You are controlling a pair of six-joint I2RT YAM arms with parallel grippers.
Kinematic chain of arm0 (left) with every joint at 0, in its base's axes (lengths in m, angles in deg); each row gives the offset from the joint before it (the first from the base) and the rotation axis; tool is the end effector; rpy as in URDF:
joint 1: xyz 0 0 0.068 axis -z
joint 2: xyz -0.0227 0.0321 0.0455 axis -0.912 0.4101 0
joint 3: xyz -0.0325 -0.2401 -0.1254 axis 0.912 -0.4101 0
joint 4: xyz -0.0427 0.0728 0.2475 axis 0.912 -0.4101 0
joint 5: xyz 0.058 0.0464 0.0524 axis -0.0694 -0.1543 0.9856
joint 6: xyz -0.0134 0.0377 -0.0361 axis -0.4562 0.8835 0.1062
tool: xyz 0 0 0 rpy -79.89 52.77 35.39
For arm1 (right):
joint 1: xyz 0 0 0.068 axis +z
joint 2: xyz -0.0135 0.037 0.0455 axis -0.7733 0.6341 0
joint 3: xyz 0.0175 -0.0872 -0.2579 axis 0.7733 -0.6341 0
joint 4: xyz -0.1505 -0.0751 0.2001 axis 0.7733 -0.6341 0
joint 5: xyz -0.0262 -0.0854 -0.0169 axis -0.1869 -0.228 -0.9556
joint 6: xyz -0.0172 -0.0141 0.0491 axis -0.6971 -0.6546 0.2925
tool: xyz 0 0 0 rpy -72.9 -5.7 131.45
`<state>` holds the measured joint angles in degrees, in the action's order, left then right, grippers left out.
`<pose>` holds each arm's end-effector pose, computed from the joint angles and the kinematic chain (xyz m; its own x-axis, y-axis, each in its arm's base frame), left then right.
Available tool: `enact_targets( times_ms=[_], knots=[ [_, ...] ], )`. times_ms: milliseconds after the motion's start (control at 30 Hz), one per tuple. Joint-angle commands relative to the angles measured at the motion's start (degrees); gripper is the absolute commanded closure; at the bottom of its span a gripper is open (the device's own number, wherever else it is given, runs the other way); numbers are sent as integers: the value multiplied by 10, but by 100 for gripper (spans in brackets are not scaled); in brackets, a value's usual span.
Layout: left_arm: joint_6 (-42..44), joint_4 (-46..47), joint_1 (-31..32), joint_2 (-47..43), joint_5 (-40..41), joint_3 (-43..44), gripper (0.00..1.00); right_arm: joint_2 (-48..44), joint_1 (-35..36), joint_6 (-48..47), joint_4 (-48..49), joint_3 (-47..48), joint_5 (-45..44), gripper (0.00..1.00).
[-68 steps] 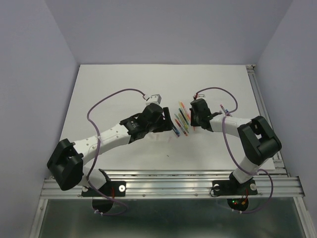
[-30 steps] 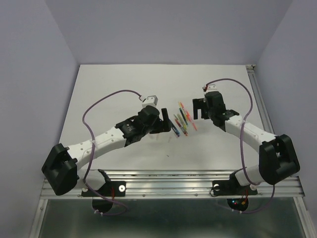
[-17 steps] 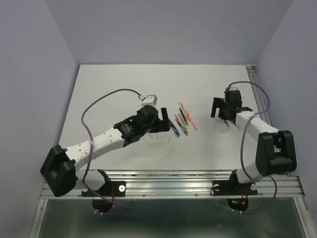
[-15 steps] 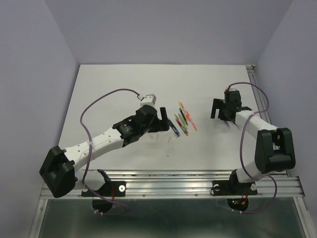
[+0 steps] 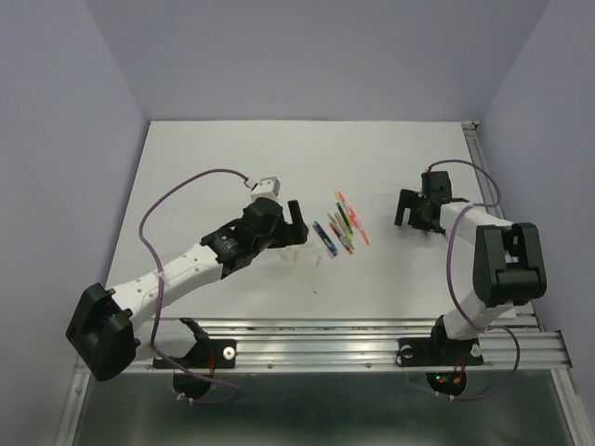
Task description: Open the pen caps
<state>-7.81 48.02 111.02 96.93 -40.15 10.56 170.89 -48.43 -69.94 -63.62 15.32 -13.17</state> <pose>0.1944 -0.1864 0.2739 -0.6180 -0.2159 -0.7560 0.2598 0.8514 -0.4556 0.3179 0.0085 0.1673 -0.8097 0.1740 -0.5605 0.1911 0.9812 0.0285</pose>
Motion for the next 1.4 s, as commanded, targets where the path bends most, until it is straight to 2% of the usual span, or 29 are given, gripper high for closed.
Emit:
enact_targets(
  times_ms=[0, 267, 367, 433, 500, 867, 967, 1000, 1133, 1200, 1300, 1367],
  knots=[
    [10, 11, -6, -23, 8, -9, 1, 8, -5, 5, 19, 33, 21, 1],
    [10, 8, -10, -32, 10, -16, 1, 43, -5, -2, 25, 43, 75, 8],
    [10, 8, -10, -33, 10, -18, 1, 57, -5, -7, 31, 43, 103, 18],
    [10, 8, -10, -37, 9, -21, 1, 65, -5, -10, 33, 42, 108, 38],
    [10, 9, -10, -37, 10, -21, 1, 69, -5, -11, 32, 42, 105, 46],
    [5, 6, -11, -45, 7, -24, 1, 107, -2, -14, 27, 51, 116, 66],
    [3, 5, -11, -48, 6, -26, 1, 109, 7, -14, 31, 49, 110, 77],
    [3, 5, -11, -49, 4, -27, 1, 109, 10, -14, 31, 48, 108, 85],
    [9, 11, -11, -57, -15, -38, 1, 78, 24, 1, 51, 30, 89, 99],
    [15, 37, -11, -64, -37, -48, 1, 21, 25, 17, 71, 12, 116, 99],
    [26, 100, -11, -79, -124, -72, 1, -63, 38, 64, 136, -52, 175, 99],
    [25, 146, -7, -88, -189, -96, 1, -153, 52, 128, 204, -93, 201, 99]
  ],
)
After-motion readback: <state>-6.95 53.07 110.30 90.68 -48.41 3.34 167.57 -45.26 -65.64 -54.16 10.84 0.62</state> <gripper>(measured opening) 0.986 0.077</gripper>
